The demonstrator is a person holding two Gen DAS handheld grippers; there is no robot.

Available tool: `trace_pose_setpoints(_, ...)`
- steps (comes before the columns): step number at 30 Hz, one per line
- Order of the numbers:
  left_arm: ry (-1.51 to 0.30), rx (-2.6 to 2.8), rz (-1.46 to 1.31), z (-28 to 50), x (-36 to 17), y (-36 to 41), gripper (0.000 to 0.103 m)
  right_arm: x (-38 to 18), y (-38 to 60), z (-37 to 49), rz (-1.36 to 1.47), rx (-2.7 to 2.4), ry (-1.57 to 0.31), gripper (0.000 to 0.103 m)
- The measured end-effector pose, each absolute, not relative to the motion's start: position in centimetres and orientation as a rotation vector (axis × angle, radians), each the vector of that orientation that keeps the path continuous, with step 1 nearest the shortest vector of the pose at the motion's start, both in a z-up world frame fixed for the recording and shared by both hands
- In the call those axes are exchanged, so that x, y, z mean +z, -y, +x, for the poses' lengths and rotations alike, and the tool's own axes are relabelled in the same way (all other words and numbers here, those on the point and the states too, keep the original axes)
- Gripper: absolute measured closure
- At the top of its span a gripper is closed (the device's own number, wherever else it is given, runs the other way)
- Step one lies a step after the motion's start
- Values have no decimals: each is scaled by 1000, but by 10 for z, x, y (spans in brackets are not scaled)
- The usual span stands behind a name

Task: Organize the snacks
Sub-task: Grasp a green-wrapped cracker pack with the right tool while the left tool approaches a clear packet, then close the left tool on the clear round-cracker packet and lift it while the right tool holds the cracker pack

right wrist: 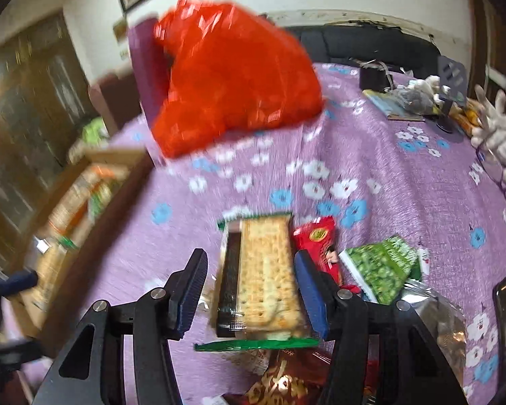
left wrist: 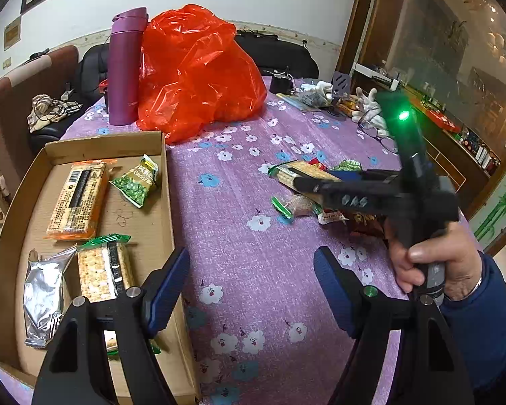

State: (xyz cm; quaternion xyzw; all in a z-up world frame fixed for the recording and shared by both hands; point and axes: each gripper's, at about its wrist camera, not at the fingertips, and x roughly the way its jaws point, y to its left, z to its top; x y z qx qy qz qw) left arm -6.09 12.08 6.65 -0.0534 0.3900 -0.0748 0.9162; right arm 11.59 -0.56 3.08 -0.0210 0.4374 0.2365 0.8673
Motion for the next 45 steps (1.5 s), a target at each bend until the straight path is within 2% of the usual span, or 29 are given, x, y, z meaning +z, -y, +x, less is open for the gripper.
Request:
trace_pose_setpoints(3,-814,-164,-92,-56,66,-116,28,26,10,118,-27,500,-925,52)
trace_pose_setpoints(10,-883,-187,-112,-19,66,-92,28,46,40,113,145,513,-876,52)
trace_pose_setpoints(16,-973,-142,-180,30,45,-76,28,55,67,111,271,463,-842,52)
trace_pose_setpoints(21,-1004,-156,-160,49,23,-59,39,62,84,111,347,440,-822,52)
trace_pose_setpoints(22,-1002,-151,-142,50,20,-56,43,64,86,111,358,442,-819,52)
trace_pose_setpoints(23,-1005,-145,-114,52,16,-52,54,65,88,110,371,445,-815,52)
trace_pose_setpoints(24,-1011,-146,-100,53,13,-50,57,66,88,109,377,450,-814,52)
trace_pose_setpoints(29,-961,-131,-70,54,10,-49,59,67,82,104,365,470,-809,52)
trace_pose_setpoints(31,-954,-131,-68,55,12,-49,62,66,78,102,355,481,-808,52)
trace_pose_setpoints(32,-949,-131,-62,55,12,-49,69,66,77,101,349,484,-806,52)
trace_pose_setpoints(45,-913,-179,-98,47,19,-51,72,61,61,95,317,532,-832,52)
